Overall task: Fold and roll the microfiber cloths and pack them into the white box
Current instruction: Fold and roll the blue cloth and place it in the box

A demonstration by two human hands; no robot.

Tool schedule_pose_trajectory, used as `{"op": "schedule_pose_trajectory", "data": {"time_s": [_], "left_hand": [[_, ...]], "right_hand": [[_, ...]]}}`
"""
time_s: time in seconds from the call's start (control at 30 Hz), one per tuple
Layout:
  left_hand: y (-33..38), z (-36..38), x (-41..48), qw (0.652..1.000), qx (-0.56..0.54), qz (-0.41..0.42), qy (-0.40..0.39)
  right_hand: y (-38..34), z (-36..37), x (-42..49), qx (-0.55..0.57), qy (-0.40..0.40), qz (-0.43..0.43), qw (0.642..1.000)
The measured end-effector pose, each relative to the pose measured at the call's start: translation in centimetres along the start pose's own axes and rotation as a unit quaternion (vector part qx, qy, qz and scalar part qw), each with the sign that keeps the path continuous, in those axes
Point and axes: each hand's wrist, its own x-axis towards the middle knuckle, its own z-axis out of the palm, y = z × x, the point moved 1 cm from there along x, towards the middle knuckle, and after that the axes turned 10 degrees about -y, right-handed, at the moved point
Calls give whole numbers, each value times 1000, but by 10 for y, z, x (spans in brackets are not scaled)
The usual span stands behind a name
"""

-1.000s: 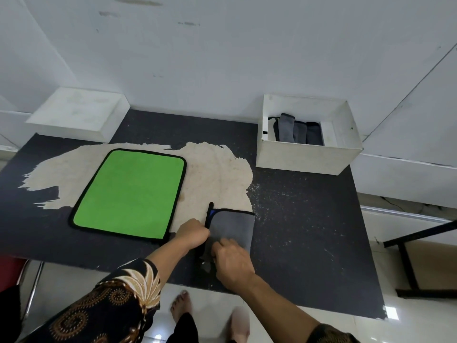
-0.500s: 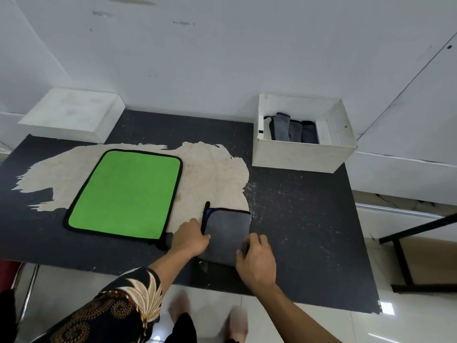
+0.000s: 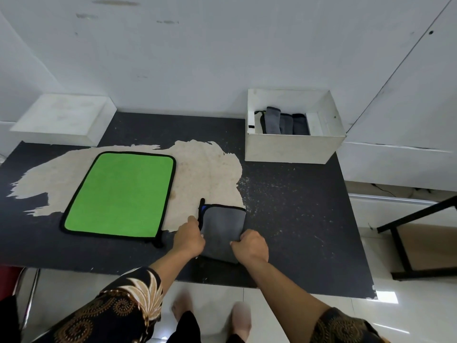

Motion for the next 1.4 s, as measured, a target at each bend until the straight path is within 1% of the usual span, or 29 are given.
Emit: {"op": "schedule_pose_trajectory", "data": {"time_s": [0.07, 0.13, 0.23, 0.3, 0.37, 0.47, 0.53, 0.57, 0.63, 0.67, 0.7, 0.77, 0.83, 0.9, 1.0, 1.1, 1.23, 1.4], "left_hand": [[2, 1, -2, 1000, -21, 5, 4], [6, 2, -5, 999, -45, 20, 3], [17, 4, -7, 995, -85, 46, 13], [26, 7, -9, 992, -113, 59, 17], [36, 15, -10, 990, -124, 69, 5], [46, 27, -12, 992, -111, 60, -15], [50, 30, -18, 997, -66, 46, 5], [51, 30, -22, 998, -21, 49, 34], [52, 32, -30, 985, 99, 101, 96], [50, 34, -31, 972, 157, 140, 103], [48, 38, -30, 958, 208, 175, 90], [44, 43, -27, 936, 281, 207, 31], [39, 43, -24, 927, 318, 198, -17], [34, 40, -21, 922, 336, 187, -48], [27, 35, -15, 906, 381, 175, -64], [26, 33, -12, 890, 423, 158, -64], [27, 36, -10, 879, 450, 144, -65], [27, 35, -10, 876, 455, 146, -63]], "right_hand": [[-3, -3, 1, 36, -14, 10, 999], [-2, -7, 1, 90, -6, 15, 996], [5, -17, -1, 171, 35, 9, 985], [13, -26, -3, 199, 65, -7, 978], [24, -34, -5, 178, 75, -12, 981], [39, -36, -9, 98, 86, -3, 991], [44, -34, -13, 10, 120, -26, 992], [44, -32, -15, -46, 145, -47, 987], [40, -27, -19, -157, 179, -110, 965], [38, -23, -20, -201, 178, -145, 952], [36, -19, -21, -238, 157, -169, 943], [35, -11, -19, -280, 76, -174, 941], [35, -11, -14, -302, 11, -145, 942], [31, -16, -9, -316, -8, -136, 939], [25, -22, 0, -326, -8, -115, 938], [27, -28, 8, -327, 15, -93, 940], [33, -29, 11, -325, 20, -91, 941], [30, -43, 16, -285, 12, -48, 957]]}}
